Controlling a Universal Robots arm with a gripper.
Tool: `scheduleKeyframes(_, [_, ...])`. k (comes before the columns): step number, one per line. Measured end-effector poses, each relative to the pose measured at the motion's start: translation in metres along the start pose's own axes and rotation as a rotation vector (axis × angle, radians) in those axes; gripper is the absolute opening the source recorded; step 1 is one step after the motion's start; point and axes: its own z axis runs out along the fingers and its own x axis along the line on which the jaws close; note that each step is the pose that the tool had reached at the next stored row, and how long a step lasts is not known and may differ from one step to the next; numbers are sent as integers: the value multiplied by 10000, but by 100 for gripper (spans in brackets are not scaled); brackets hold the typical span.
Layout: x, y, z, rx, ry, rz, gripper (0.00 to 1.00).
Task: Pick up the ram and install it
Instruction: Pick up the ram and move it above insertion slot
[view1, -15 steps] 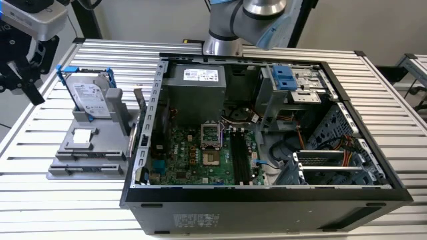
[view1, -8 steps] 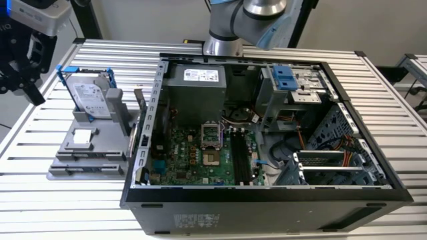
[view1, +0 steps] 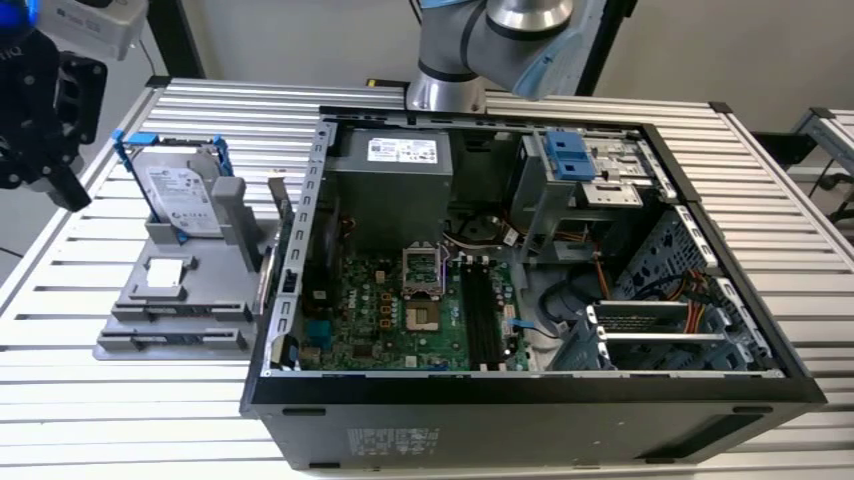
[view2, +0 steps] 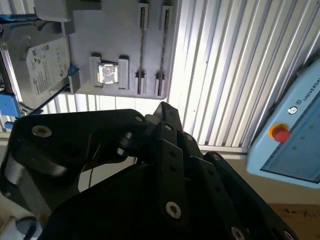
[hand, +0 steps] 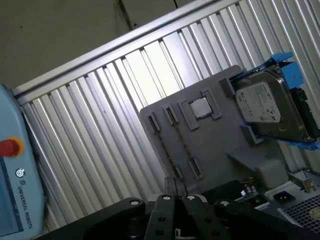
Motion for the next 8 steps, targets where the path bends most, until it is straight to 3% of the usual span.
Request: scheduleKeyframes(8, [0, 0, 0, 18, 23, -1460, 0])
